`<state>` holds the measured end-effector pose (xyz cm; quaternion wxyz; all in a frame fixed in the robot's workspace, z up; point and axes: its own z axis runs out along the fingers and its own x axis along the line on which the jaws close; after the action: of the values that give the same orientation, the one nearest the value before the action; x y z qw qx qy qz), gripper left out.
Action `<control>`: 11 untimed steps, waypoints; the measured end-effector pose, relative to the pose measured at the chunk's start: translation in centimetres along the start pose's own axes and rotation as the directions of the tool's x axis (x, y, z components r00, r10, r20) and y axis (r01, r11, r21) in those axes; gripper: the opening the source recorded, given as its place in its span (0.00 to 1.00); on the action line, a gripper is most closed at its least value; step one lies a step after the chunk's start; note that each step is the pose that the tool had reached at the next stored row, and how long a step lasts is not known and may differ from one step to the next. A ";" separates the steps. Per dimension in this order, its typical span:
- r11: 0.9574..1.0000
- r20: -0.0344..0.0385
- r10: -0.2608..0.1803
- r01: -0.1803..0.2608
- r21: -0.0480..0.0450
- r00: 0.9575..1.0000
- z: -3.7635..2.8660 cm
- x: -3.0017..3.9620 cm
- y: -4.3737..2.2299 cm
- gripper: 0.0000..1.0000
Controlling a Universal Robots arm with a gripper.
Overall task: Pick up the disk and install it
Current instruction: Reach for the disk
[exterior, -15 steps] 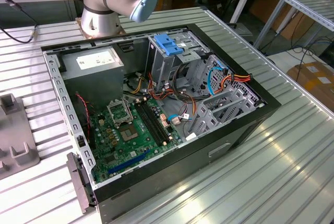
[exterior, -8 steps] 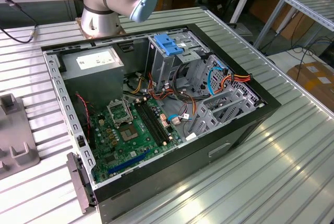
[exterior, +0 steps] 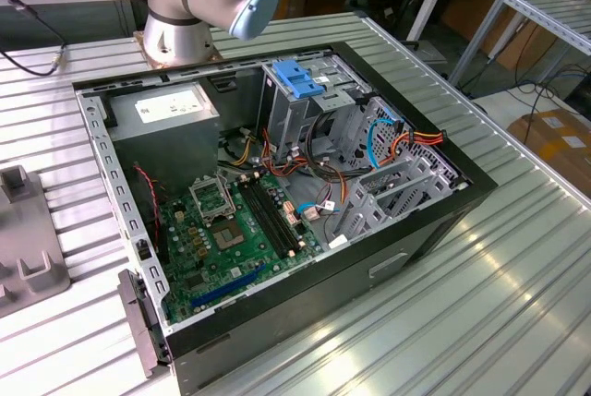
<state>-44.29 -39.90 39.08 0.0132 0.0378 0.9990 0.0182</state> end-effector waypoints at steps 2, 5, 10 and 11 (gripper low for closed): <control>1.000 0.000 0.000 0.000 0.000 1.000 0.00 0.21 -0.01 0.10; 1.000 0.000 0.000 0.000 0.001 1.000 -0.01 0.31 -0.02 0.10; 1.000 0.000 0.000 0.000 0.001 1.000 0.00 0.46 -0.03 0.10; 1.000 0.000 0.000 0.000 0.001 1.000 -0.01 0.49 -0.04 0.10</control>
<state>-44.78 -39.89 39.07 0.0132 0.0378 0.9990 0.0176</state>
